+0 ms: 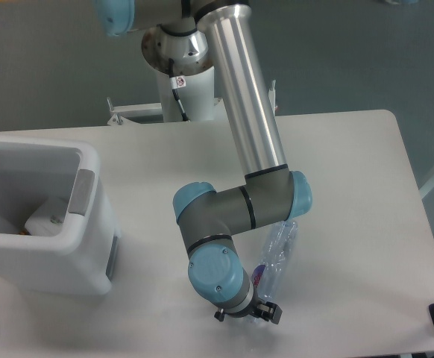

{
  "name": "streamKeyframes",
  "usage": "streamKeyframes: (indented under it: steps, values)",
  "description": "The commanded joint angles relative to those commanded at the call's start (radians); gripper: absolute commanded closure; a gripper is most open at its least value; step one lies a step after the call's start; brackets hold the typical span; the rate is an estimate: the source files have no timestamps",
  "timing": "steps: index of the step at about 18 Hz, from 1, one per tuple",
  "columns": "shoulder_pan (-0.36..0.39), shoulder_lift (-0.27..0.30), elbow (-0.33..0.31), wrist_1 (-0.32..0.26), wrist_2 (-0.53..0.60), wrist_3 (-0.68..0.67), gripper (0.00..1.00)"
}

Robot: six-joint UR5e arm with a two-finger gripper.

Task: Place the trash in the trash can
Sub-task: 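Close the gripper on the bottle and lift it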

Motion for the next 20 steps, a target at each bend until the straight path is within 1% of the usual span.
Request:
streamKeyframes:
  steps: [5, 7, 12, 15, 20]
  values:
    - [-0.002, -0.005, 0.002, 0.006, 0.002, -0.003, 0.09]
    - [-0.002, -0.006, 0.0, 0.008, 0.002, -0.006, 0.13]
    - [-0.006, -0.006, 0.0, 0.006, 0.003, -0.006, 0.36]
    - [-0.006, -0.006, 0.0, 0.006, 0.017, -0.009, 0.46]
    - [-0.006, -0.003, 0.0, 0.006, 0.017, -0.032, 0.68]
